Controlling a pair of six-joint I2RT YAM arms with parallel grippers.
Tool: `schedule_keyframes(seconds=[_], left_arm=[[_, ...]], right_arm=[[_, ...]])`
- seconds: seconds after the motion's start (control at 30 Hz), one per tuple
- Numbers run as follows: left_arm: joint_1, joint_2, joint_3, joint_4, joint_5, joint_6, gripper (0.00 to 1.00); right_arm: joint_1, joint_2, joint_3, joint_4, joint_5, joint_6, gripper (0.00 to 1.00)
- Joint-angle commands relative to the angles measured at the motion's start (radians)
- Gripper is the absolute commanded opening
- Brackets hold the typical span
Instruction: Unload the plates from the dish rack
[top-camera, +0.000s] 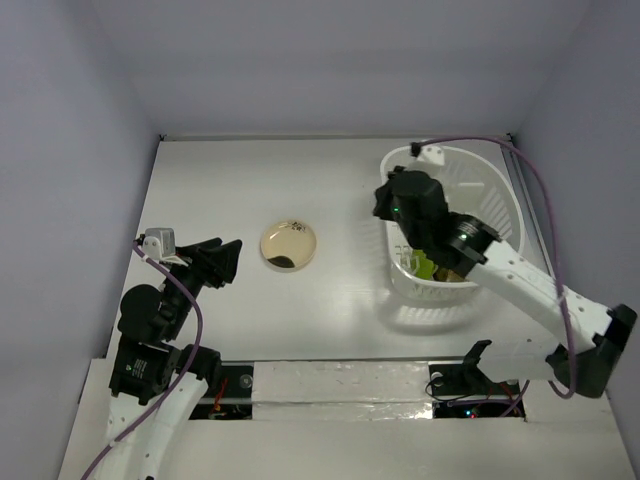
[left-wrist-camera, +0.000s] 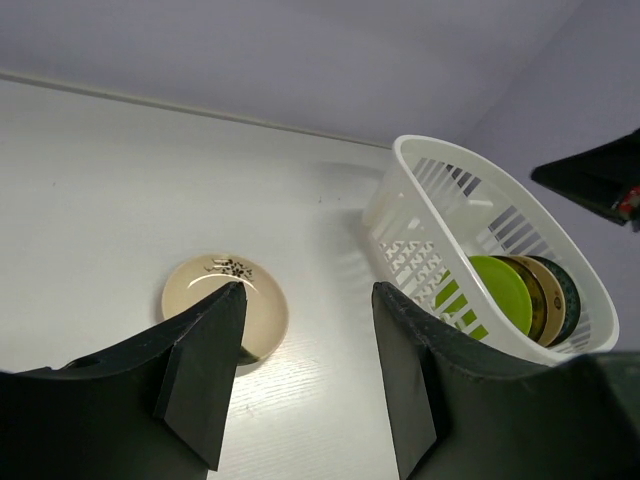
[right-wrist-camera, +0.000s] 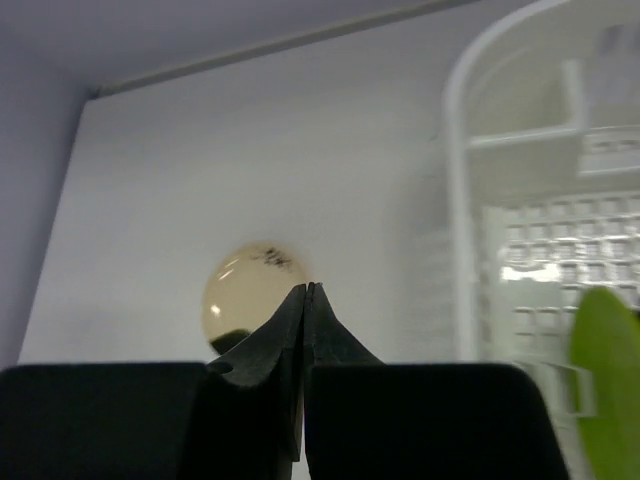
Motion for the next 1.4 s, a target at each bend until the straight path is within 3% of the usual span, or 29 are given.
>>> schedule_keyframes(seconds=[0.0, 0.07, 0.17, 0.2, 0.3, 0.6, 0.77, 0.9, 1.0, 1.37], left_arm=[[-0.005, 0.0, -0.006, 0.045, 0.018, -0.002, 0.5], [-0.005, -0.003, -0.006, 0.046, 0.021, 0.001, 0.5], [-0.005, -0.006, -0.006, 0.048, 0.022, -0.001, 0.5], [-0.005, -0.005, -0.006, 0.048, 0.022, 0.001, 0.5], [-0.005, -0.006, -0.006, 0.048, 0.022, 0.001, 0.5], [-0.005, -0.014, -0.004, 0.046, 0.021, 0.001, 0.5], [-0.005, -0.023, -0.004, 0.046, 0.019, 0.001, 0.5], [-0.005, -0.026, -0.004, 0.046, 0.021, 0.002, 0.5], [-0.005, -0.028, -0.006, 0.049, 0.022, 0.001, 0.5], [-0.005, -0.026, -0.002, 0.046, 0.013, 0.001, 0.5]], right_arm=[[-0.073, -0.061, -0.056, -0.299, 0.12, -0.025, 0.0], [-0.088, -0.093, -0.073, -0.413, 0.132, -0.022, 0.05], [-0.117, -0.11, -0.093, -0.52, 0.166, 0.002, 0.23], [-0.127, -0.11, -0.099, -0.536, 0.172, 0.007, 0.3], [-0.168, -0.107, -0.136, -0.547, 0.139, -0.007, 0.39], [-0.262, -0.023, -0.147, -0.49, 0.071, -0.083, 0.44], [-0.271, 0.06, -0.159, -0.459, 0.033, -0.122, 0.41], [-0.271, 0.095, -0.142, -0.455, 0.071, -0.145, 0.22], [-0.271, 0.103, -0.121, -0.455, 0.091, -0.174, 0.15], [-0.271, 0.115, -0.07, -0.464, 0.109, -0.289, 0.0]])
